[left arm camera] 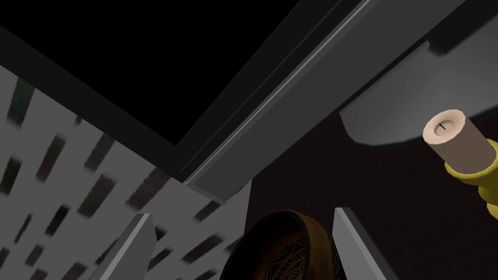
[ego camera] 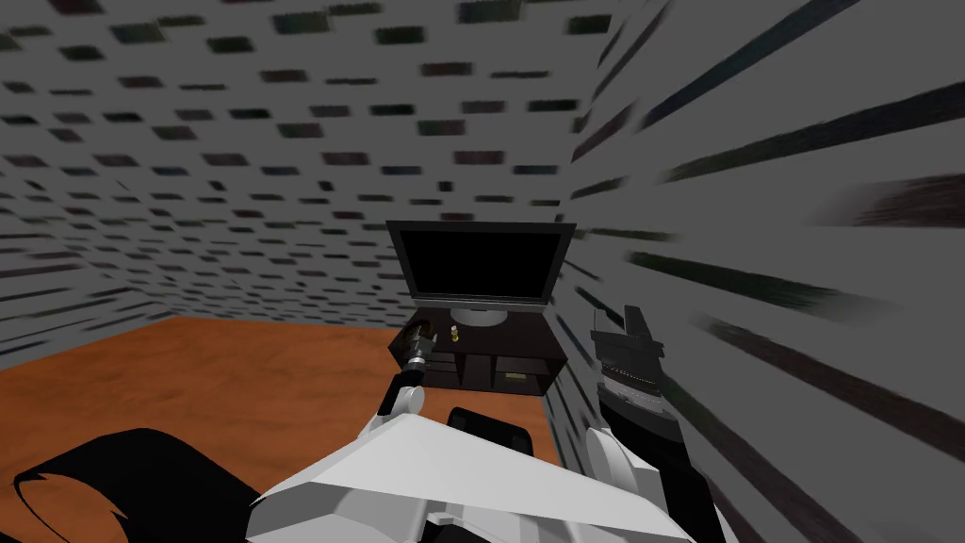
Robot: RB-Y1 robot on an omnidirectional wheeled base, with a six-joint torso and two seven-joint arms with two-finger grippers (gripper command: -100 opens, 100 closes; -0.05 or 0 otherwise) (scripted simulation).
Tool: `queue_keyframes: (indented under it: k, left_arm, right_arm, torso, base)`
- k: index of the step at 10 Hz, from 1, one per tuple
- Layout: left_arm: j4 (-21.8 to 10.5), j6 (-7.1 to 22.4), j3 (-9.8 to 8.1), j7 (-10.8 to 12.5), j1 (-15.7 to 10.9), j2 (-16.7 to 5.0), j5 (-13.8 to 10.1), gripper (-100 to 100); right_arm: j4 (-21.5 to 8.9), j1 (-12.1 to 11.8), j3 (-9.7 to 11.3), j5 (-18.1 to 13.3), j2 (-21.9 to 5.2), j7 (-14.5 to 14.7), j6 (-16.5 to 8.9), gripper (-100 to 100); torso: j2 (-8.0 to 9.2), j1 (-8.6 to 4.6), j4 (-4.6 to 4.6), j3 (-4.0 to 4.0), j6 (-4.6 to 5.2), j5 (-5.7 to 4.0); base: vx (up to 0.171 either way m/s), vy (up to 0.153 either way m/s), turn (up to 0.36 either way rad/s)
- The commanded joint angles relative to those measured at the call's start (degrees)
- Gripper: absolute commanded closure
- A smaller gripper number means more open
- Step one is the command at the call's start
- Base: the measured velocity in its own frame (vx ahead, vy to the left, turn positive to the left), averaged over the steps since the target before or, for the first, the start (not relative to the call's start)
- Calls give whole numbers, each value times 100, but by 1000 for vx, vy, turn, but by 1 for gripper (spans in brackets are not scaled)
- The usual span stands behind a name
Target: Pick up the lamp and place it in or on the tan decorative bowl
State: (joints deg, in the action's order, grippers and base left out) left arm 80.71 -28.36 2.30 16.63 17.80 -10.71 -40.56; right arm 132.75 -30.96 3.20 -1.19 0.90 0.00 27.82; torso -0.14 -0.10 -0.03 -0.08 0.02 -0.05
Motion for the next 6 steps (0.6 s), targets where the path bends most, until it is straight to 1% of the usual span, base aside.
queue_keyframes:
  k: [1, 2, 4, 5, 6]
  left_arm:
    - [-286, -46, 110, 18, -122, 18, -279, -100]
    - [-401, -46, 110, 18, -122, 18, -279, -100]
    - [-837, -121, 256, 28, -301, 82, -630, -100]
    - [-878, -121, 256, 28, -301, 82, -630, -100]
    - [-1067, -161, 328, 31, -389, 124, -795, -100]
  right_arm:
    - [0, 0, 0, 0, 0, 0, 0, 0]
    - [0, 0, 0, 0, 0, 0, 0, 0]
    - [0, 0, 0, 0, 0, 0, 0, 0]
    - [0, 0, 0, 0, 0, 0, 0, 0]
    - [0, 0, 0, 0, 0, 0, 0, 0]
  torso:
    - [0, 0, 0, 0, 0, 0]
    - [-6, 1, -1, -3, 0, 0]
    - [-3, 8, -1, -2, 0, 1]
    - [-4, 10, -1, -2, 0, 1]
    - [-2, 12, -1, -1, -2, 2]
  base:
    - [39, -35, -65]
    - [32, -21, -23]
    - [28, -12, -57]
    - [27, -4, -28]
    - [31, -1, -46]
